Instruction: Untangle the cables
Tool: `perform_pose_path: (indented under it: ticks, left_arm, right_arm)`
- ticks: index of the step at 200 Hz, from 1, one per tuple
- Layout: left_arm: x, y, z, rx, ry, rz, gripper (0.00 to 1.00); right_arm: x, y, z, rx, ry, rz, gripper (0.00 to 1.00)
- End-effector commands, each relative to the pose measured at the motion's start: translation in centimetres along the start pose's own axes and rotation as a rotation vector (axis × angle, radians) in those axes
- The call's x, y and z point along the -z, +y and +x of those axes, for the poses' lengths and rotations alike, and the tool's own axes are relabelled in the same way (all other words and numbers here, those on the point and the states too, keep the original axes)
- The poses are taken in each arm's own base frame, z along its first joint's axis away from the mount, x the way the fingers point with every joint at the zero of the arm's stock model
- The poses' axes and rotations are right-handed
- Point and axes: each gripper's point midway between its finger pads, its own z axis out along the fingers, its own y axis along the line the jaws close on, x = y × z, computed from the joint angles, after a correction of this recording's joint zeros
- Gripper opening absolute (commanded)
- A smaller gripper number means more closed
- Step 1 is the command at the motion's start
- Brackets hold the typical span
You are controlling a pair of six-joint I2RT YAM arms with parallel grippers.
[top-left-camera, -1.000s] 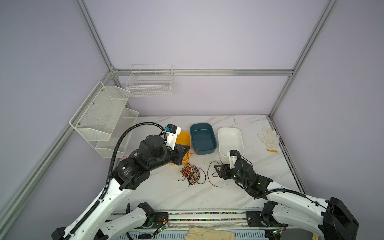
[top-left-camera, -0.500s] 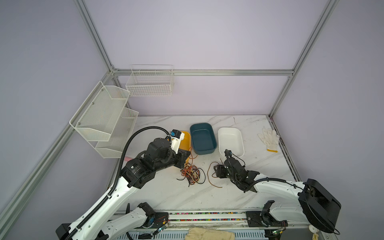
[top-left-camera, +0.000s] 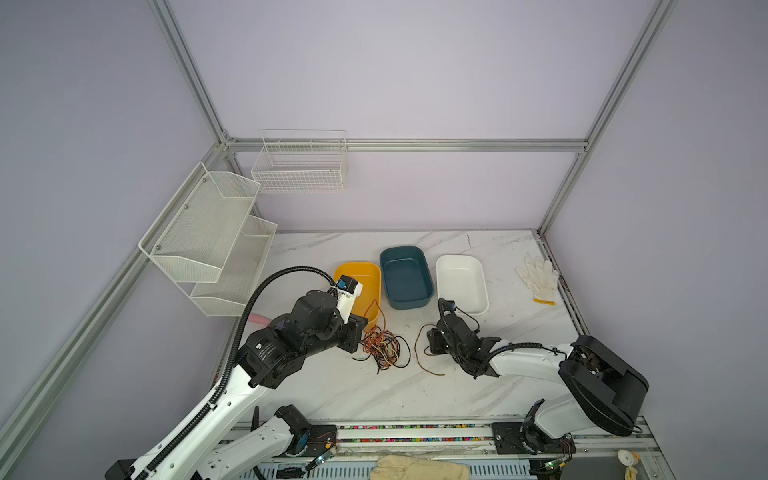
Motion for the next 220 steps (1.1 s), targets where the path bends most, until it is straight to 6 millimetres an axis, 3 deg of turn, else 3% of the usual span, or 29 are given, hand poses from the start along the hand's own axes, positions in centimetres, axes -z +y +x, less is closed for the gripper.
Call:
perform_pose_path:
  ticks: [1, 12, 44, 75, 103, 129, 155, 157, 188, 220]
  left_arm:
    - [0.2, 1.0, 1.8, -0.042, 0.020, -0.032, 0.00]
    - [0.5, 1.1, 2.0, -0.043, 0.010, -0.036, 0.00]
    - [1.4, 0.6, 1.8, -0.051, -0.042, 0.007, 0.00]
    - [1.0, 0.6, 2.1, -0.057, -0.071, 0.020, 0.00]
    - [0.5, 1.1, 2.9, -0.061, -0.086, 0.013, 0.00]
    - [0.8, 0.8, 3.0, -0.065, -0.112, 0.035, 0.00]
    - [0.9, 0.3, 3.1, -0.066, -0.129, 0.071, 0.00]
    - [0.9, 0.3, 3.1, -0.067, -0.131, 0.072, 0.00]
    - [0.9, 0.0, 3.1, -0.069, -0.129, 0.089, 0.00]
    - [0.5, -0.1, 3.2, -0.076, -0.114, 0.096, 0.00]
  right_arm:
    - [-0.1, 0.8, -1.7, -0.004, -0.052, -0.009, 0.14]
    - [0.2, 1.2, -2.1, 0.015, -0.063, -0.022, 0.00]
    - [2.5, 2.6, -4.0, 0.014, -0.104, -0.083, 0.00]
    - [7.1, 5.1, -7.4, 0.015, -0.180, -0.178, 0.00]
    - [10.6, 8.1, -10.5, 0.027, -0.223, -0.254, 0.00]
    - [11.8, 11.5, -13.2, 0.049, -0.228, -0.332, 0.00]
    - [10.9, 15.2, -15.6, 0.074, -0.210, -0.376, 0.00]
    - [10.0, 15.6, -15.5, 0.084, -0.193, -0.373, 0.00]
    - [6.4, 20.0, -17.4, 0.123, -0.149, -0.419, 0.00]
    - [1.2, 23.5, -16.6, 0.143, -0.052, -0.472, 0.00]
